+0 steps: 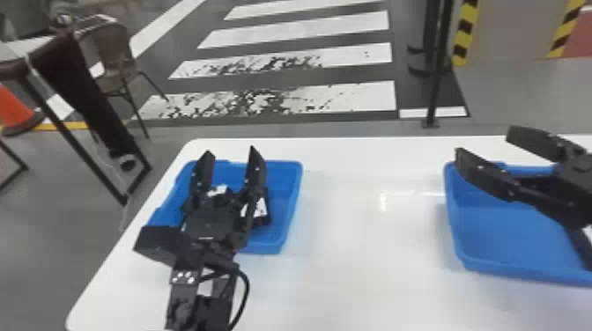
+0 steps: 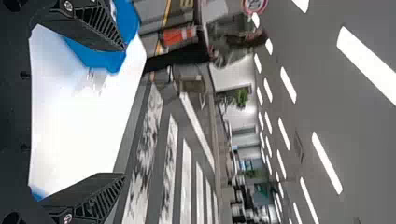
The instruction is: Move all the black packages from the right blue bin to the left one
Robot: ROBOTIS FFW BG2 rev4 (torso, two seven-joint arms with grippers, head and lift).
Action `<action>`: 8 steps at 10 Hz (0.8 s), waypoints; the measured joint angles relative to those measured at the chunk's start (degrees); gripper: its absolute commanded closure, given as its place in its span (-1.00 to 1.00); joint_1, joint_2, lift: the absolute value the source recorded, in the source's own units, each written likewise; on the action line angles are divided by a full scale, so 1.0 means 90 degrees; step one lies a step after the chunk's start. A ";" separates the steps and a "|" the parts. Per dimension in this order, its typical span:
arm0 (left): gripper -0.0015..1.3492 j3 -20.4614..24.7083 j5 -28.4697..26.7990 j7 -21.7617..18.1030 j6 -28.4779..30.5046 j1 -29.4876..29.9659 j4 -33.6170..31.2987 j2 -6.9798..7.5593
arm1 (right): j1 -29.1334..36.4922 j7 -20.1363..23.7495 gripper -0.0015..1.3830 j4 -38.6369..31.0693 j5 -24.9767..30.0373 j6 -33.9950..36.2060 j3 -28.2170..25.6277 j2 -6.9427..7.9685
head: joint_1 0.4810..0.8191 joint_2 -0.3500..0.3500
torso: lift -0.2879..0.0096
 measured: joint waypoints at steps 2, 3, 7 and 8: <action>-0.70 -0.0430 0.0558 -0.0160 -0.0258 0.0474 -0.0644 0.0044 | 0.0536 -0.0884 -0.89 -0.1487 0.1073 0.1623 -0.0819 0.0175 | 0.10 0.12 | -0.26; -0.70 -0.0652 0.0838 -0.0236 -0.0460 0.0573 -0.0715 0.0080 | 0.0557 -0.1451 -0.89 -0.1919 0.1197 0.2643 -0.0926 0.0189 | 0.19 -0.03 | -0.26; -0.70 -0.1107 0.1025 -0.0240 -0.0763 0.0575 -0.0738 0.0212 | -0.0803 -0.2177 -0.89 -0.1448 0.1467 0.6318 -0.1074 0.0100 | 0.27 -0.42 | -0.26; -0.70 -0.1086 0.1047 -0.0240 -0.0765 0.0598 -0.0738 0.0210 | -0.1141 -0.2177 -0.89 -0.0973 0.1501 0.6362 -0.0996 0.0043 | 0.27 -0.43 | -0.26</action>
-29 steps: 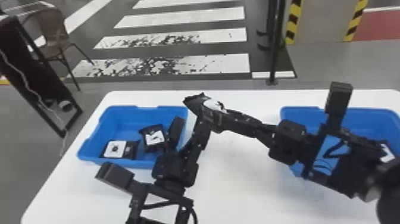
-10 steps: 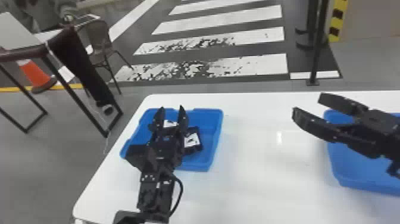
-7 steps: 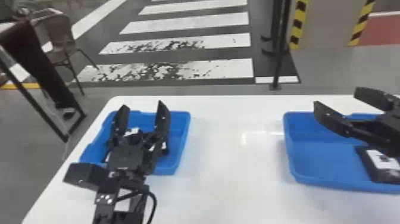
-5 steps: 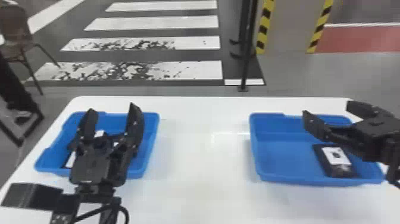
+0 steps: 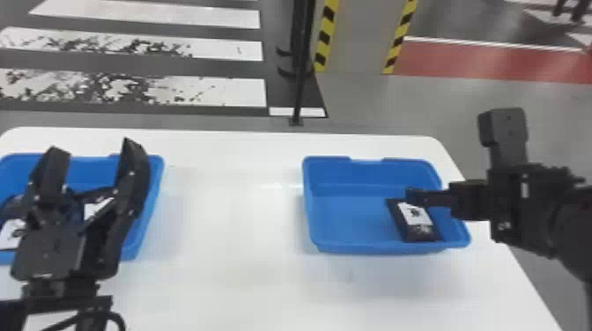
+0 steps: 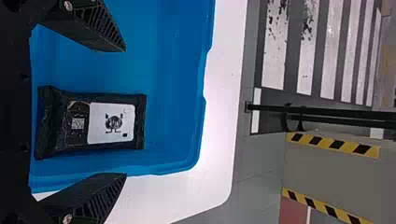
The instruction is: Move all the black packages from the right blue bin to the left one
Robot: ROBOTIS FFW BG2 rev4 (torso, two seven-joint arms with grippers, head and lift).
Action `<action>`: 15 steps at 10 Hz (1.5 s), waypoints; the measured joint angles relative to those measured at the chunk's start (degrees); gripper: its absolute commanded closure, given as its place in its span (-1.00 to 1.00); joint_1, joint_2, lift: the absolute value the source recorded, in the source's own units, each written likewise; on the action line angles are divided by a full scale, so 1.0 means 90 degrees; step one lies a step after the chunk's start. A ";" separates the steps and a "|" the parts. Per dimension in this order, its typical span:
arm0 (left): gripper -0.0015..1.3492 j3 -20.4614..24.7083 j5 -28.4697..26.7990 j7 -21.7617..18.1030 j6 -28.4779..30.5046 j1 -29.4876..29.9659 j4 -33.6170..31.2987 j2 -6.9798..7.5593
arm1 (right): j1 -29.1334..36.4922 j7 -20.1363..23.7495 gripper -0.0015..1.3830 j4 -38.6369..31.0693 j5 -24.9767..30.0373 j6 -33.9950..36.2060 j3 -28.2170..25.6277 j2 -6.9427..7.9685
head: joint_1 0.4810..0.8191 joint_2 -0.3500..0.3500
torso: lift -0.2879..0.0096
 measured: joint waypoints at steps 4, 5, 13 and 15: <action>-0.70 0.0010 0.0014 0.0000 -0.0017 0.0036 0.0000 -0.0004 | -0.0740 0.0011 -0.89 0.1674 -0.0042 0.0013 0.0316 -0.0108 | 0.27 -0.45 | -0.26; -0.70 0.0027 0.0014 0.0000 -0.0031 0.0051 0.0000 -0.0010 | -0.0786 0.0008 -0.89 0.1935 -0.0140 0.0013 0.0319 -0.0113 | 0.27 -0.45 | -0.26; -0.70 0.0054 -0.0001 -0.0006 -0.0024 0.0073 0.0015 -0.0023 | -0.0785 -0.0539 -0.82 0.2405 -0.0280 0.0013 0.0403 -0.0088 | 0.27 -0.49 | -0.26; -0.70 0.0064 0.0001 -0.0010 -0.0030 0.0077 0.0022 -0.0026 | -0.0818 -0.0630 -0.81 0.2534 -0.0281 0.0013 0.0420 -0.0087 | 0.27 -0.50 | -0.26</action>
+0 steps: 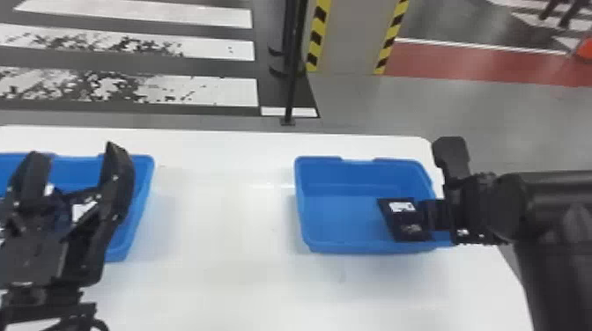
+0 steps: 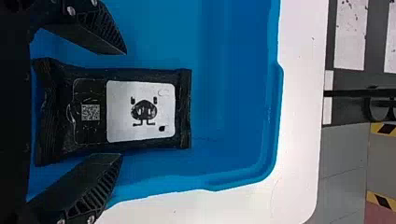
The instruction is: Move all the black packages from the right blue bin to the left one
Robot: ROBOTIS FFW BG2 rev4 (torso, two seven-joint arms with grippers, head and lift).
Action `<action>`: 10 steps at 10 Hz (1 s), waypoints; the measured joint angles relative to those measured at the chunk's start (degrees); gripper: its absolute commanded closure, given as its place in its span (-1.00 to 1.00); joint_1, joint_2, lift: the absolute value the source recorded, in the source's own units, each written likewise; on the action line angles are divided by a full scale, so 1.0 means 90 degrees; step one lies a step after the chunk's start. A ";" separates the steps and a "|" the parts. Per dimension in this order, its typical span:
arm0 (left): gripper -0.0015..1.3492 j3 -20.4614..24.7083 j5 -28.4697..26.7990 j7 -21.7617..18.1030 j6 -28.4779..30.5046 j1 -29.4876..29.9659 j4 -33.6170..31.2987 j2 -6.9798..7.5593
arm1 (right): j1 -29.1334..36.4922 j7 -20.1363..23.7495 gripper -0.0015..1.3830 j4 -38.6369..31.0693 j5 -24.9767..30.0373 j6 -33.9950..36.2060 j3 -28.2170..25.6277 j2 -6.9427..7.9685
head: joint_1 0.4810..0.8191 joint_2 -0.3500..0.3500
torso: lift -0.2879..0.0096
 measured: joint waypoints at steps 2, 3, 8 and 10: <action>-0.70 0.0000 0.0000 0.0000 0.0000 0.0006 0.0014 -0.0005 | -0.0092 -0.0075 -0.81 0.0101 -0.0055 0.0000 0.0066 -0.0007 | 0.27 -0.49 | -0.26; -0.70 0.0000 0.0000 -0.0002 0.0002 0.0007 0.0022 -0.0007 | -0.0084 -0.0220 -0.81 -0.0059 -0.0164 0.0001 0.0173 -0.0007 | 0.27 -0.46 | -0.26; -0.70 0.0001 -0.0008 -0.0019 -0.0042 0.0016 0.0025 0.0000 | -0.0561 -0.1855 -0.86 -0.0202 -0.1001 0.0000 0.0523 0.0089 | 0.27 -0.39 | -0.26; -0.70 0.0001 -0.0005 -0.0019 -0.0042 0.0026 0.0025 0.0004 | -0.0944 -0.2074 -0.86 0.0571 -0.1140 0.0000 0.0620 0.0094 | 0.27 -0.40 | -0.26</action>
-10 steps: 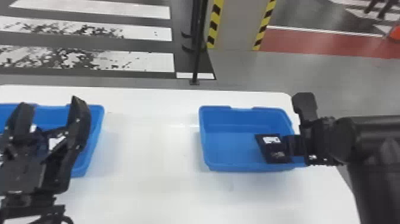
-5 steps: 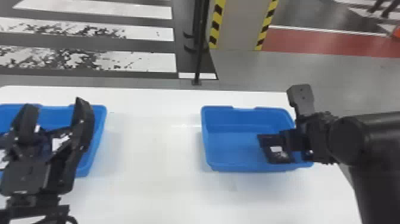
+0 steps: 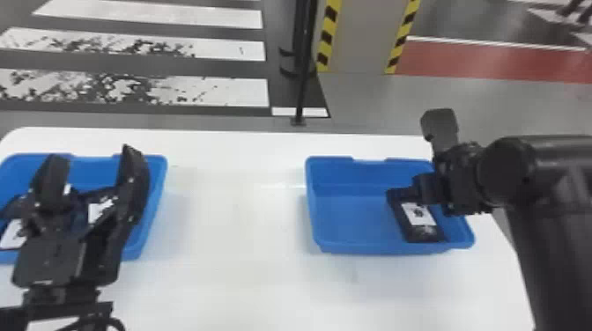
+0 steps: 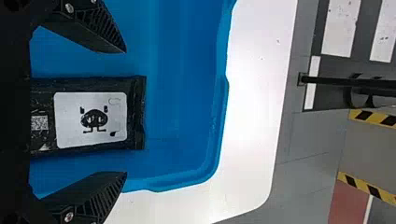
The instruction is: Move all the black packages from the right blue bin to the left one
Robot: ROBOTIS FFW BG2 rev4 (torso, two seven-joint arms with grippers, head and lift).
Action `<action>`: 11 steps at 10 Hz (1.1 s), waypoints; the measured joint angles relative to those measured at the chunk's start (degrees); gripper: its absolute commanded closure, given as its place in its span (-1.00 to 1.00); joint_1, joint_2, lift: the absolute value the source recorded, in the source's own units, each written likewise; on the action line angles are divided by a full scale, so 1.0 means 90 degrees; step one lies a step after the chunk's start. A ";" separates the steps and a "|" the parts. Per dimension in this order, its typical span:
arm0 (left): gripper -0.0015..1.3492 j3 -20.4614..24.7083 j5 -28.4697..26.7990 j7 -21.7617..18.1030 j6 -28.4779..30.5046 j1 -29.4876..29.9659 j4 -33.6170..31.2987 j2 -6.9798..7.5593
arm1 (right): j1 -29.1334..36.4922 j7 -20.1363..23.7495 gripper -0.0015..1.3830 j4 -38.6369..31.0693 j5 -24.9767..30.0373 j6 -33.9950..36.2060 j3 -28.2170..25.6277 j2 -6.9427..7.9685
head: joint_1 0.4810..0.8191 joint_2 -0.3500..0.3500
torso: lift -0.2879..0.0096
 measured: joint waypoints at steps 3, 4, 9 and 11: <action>-0.70 0.0023 0.0015 0.0000 -0.0038 0.0025 0.0000 0.0000 | -0.0070 -0.0226 -0.86 0.0522 -0.0147 0.0000 -0.0002 0.0026 | 0.27 -0.42 | -0.26; -0.70 0.0024 0.0017 0.0000 -0.0045 0.0030 0.0000 0.0006 | -0.0070 -0.0269 -0.86 0.0698 -0.0207 0.0000 -0.0026 0.0038 | 0.27 -0.43 | -0.26; -0.70 0.0047 0.0018 0.0000 -0.0036 0.0062 0.0000 0.0039 | 0.0169 -0.0302 -0.86 0.0739 -0.0489 0.0000 -0.0061 0.0063 | 0.27 -0.39 | -0.26; -0.70 0.0049 0.0018 0.0000 -0.0017 0.0063 0.0020 0.0039 | 0.0194 -0.0302 -0.36 0.0808 -0.0550 0.0000 -0.0079 0.0063 | 0.27 -0.39 | -0.26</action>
